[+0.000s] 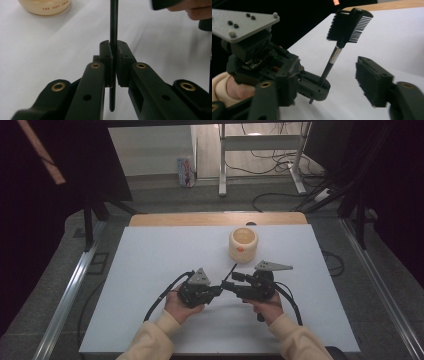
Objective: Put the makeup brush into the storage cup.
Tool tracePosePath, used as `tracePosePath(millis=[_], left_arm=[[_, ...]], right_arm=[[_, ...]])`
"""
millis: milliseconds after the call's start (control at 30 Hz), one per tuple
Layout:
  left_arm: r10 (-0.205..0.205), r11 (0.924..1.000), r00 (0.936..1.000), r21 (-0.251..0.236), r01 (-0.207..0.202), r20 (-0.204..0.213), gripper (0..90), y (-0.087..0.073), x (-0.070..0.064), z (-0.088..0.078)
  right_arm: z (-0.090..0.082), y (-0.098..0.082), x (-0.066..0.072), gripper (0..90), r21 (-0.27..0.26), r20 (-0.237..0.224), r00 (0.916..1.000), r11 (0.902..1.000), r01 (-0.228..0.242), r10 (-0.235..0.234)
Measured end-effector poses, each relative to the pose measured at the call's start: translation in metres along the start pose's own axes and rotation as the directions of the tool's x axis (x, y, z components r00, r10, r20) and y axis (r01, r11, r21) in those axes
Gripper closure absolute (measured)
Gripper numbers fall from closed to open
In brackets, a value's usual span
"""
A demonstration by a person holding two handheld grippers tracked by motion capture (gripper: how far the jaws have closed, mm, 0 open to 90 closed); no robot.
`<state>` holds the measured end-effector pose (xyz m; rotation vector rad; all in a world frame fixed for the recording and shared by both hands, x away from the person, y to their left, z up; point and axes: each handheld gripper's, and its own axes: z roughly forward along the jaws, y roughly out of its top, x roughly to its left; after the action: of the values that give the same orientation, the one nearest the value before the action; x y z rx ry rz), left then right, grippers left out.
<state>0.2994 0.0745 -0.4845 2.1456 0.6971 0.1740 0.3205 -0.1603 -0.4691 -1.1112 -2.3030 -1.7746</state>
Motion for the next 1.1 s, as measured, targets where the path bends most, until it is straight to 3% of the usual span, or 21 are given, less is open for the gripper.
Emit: tracePosePath(millis=[167, 333, 567, 667, 767, 833, 933, 1100], left_arm=[[0.006, 1.0000, 1.0000, 0.004, -0.006, 0.004, 85.6, 0.000, -0.001, 0.001], [0.008, 0.9999, 0.9999, 0.007, -0.008, 0.006, 85.6, 0.000, -0.001, 0.002], [0.006, 0.9999, 1.0000, 0.011, -0.006, -0.006, 84.3, 0.000, -0.003, 0.002], [0.007, 0.9999, 0.9989, 0.010, -0.007, -0.047, 72.3, 0.000, -0.004, 0.002], [-0.015, 0.9999, 0.9965, 0.005, 0.016, -0.082, 49.3, 0.000, -0.003, 0.001], [-0.025, 0.9997, 0.9947, 0.003, 0.026, -0.099, 39.4, 0.001, -0.003, 0.000], [-0.033, 0.9995, 0.9953, -0.003, 0.033, -0.092, 30.3, 0.000, -0.001, -0.004], [-0.042, 0.9991, 0.9943, -0.002, 0.042, -0.098, 23.1, -0.001, 0.002, -0.012]], right_arm=[[0.005, 0.000, -0.003, 57.2, -0.009, -0.024, 0.9995, 0.9997, -0.022, 0.022], [0.010, 0.000, -0.007, 82.3, -0.015, -0.039, 0.9975, 0.9981, -0.059, 0.059], [0.011, 0.001, -0.008, 84.8, -0.010, -0.086, 0.9921, 0.9957, -0.093, 0.091], [0.011, 0.001, -0.009, 84.9, -0.010, -0.093, 0.9912, 0.9954, -0.096, 0.094], [0.009, 0.002, -0.009, 84.8, -0.017, -0.077, 0.9937, 0.9964, -0.083, 0.082], [0.007, 0.002, -0.010, 84.9, -0.017, -0.075, 0.9938, 0.9963, -0.084, 0.082], [0.006, 0.003, -0.011, 84.8, -0.018, -0.067, 0.9948, 0.9968, -0.078, 0.076], [0.004, 0.003, -0.011, 84.8, -0.019, -0.063, 0.9959, 0.9976, -0.066, 0.065]])
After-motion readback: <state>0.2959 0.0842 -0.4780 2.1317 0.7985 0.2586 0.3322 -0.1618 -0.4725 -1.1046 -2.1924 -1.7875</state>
